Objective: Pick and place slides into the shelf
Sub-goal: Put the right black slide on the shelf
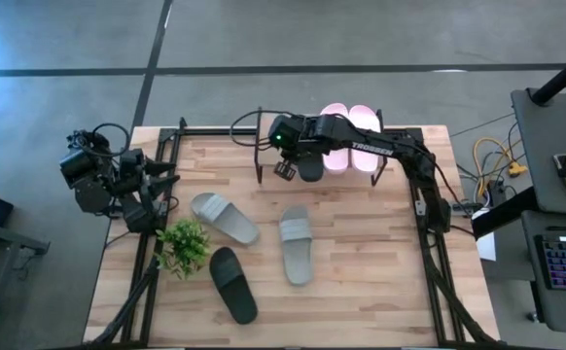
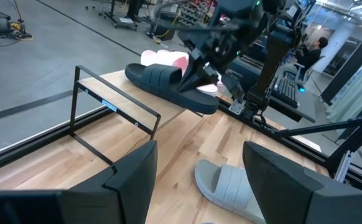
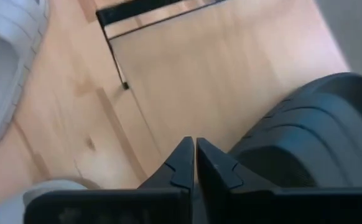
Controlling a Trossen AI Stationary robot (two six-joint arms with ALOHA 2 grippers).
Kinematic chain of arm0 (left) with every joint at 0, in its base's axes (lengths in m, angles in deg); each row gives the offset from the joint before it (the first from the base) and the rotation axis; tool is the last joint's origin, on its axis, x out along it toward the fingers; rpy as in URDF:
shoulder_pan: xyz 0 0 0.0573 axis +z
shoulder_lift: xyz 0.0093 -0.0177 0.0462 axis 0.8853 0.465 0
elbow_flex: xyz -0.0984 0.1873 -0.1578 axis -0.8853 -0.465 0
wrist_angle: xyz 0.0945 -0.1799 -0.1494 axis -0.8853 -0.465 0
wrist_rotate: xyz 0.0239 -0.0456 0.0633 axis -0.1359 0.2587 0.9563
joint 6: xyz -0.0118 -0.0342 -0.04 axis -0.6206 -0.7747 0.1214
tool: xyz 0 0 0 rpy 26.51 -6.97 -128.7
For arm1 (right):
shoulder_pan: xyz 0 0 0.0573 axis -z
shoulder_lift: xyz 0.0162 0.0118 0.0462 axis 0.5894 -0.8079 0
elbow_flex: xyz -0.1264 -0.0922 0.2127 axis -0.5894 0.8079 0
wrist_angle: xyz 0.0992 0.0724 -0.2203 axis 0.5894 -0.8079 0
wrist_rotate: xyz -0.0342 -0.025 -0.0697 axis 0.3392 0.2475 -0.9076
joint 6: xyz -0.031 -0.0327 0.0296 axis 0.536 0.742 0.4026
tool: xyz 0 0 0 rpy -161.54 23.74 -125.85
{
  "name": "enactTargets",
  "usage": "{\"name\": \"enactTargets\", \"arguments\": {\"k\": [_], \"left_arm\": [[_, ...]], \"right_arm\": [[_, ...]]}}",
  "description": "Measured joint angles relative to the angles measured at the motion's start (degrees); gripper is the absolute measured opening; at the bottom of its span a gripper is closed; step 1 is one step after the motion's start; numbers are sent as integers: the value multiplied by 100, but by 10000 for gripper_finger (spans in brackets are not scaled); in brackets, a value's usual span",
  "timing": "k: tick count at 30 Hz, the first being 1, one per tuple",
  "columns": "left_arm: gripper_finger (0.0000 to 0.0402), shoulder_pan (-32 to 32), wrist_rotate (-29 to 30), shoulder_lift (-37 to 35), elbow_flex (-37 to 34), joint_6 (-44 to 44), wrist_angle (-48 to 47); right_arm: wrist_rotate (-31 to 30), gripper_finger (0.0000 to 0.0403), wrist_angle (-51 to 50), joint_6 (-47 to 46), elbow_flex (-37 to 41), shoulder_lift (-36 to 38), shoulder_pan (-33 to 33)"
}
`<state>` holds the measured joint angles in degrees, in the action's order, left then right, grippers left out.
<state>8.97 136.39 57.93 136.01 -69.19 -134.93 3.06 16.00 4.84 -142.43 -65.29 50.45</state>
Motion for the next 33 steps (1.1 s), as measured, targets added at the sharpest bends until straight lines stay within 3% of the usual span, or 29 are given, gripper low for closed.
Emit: {"name": "enactTargets", "arguments": {"k": [33], "left_arm": [[223,1,5,2,0,10,-20]], "right_arm": [[-373,9,-243,384,31,-76,768]]}}
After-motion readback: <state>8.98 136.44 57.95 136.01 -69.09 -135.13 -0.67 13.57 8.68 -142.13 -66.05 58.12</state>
